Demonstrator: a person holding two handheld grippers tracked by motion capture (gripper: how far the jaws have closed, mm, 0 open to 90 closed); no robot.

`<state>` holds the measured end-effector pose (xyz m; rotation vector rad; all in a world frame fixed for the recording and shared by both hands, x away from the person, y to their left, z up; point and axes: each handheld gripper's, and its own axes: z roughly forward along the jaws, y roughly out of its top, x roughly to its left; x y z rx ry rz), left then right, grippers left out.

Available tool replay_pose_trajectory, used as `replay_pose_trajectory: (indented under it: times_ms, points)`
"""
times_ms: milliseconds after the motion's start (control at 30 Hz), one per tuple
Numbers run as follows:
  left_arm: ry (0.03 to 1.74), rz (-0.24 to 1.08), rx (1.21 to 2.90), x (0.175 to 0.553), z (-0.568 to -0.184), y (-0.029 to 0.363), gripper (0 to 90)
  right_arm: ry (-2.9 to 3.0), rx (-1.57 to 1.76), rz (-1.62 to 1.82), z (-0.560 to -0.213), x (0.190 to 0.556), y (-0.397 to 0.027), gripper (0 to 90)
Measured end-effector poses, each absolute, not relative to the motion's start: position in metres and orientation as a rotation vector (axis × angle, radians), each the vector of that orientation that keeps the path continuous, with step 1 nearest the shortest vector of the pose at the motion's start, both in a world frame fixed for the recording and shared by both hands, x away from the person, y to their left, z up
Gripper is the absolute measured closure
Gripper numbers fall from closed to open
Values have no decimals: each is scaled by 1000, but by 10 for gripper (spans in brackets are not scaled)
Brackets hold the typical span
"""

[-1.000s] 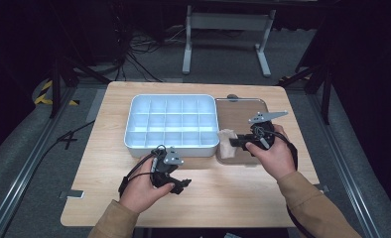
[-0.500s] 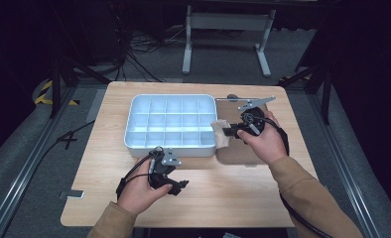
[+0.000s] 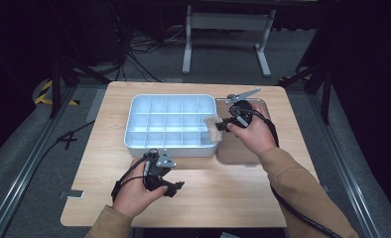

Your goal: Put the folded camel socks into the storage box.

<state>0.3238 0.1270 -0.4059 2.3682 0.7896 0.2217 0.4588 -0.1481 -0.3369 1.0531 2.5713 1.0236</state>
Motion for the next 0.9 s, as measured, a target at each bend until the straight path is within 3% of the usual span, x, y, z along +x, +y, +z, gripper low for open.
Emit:
replay_pose_trajectory:
  times_ms: [900]
  points:
    - [786, 213, 2380, 323, -408, 129, 238, 2624, 982, 700, -362, 475, -106, 764]
